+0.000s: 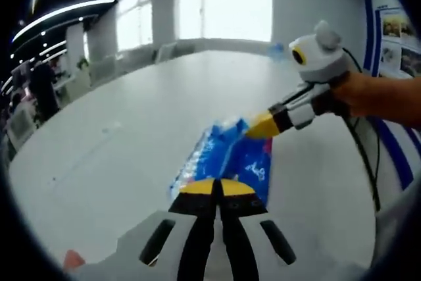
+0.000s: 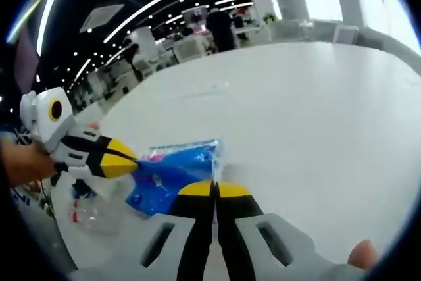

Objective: Arrange the tabletop items into an orderly group along one side of the table until the central work area is clear of visible clutter.

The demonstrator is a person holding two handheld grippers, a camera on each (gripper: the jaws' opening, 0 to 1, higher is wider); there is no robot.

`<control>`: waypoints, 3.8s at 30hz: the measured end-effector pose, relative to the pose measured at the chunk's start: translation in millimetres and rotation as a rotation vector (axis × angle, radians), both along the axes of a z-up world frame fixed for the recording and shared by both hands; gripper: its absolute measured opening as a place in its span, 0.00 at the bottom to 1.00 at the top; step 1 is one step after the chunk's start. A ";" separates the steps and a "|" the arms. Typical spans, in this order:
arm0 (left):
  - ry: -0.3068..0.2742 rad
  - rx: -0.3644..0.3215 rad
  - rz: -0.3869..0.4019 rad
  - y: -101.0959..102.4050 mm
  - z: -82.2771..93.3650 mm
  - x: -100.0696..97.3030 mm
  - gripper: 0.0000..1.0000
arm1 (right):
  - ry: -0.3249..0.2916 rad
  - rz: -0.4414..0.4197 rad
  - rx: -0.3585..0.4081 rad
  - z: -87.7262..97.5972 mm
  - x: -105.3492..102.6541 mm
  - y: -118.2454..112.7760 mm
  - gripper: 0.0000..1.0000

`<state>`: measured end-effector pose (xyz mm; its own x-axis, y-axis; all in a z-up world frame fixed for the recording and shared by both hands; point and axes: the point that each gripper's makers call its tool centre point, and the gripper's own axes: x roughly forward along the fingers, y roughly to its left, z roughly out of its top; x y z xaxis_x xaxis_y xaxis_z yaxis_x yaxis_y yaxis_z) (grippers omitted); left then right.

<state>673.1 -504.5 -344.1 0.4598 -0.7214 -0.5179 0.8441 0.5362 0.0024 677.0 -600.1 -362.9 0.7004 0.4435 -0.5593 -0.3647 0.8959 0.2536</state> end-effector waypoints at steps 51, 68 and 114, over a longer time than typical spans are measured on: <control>0.004 -0.007 -0.008 -4.8 -1.1 -3.6 0.25 | -0.010 -0.045 -0.043 -1.2 -4.4 -7.1 0.16; -0.013 -0.054 0.007 -3.0 22.1 -5.4 0.52 | -0.077 -0.046 -0.080 22.4 -0.3 -7.2 0.39; 0.067 -0.127 -0.105 8.6 49.2 -54.5 0.99 | -0.181 0.102 0.036 60.0 -23.7 38.2 0.97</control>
<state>618.6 -495.9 -294.9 0.3461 -0.8249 -0.4470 0.8913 0.4379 -0.1180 653.3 -561.9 -302.9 0.7385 0.5343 -0.4113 -0.4952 0.8438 0.2070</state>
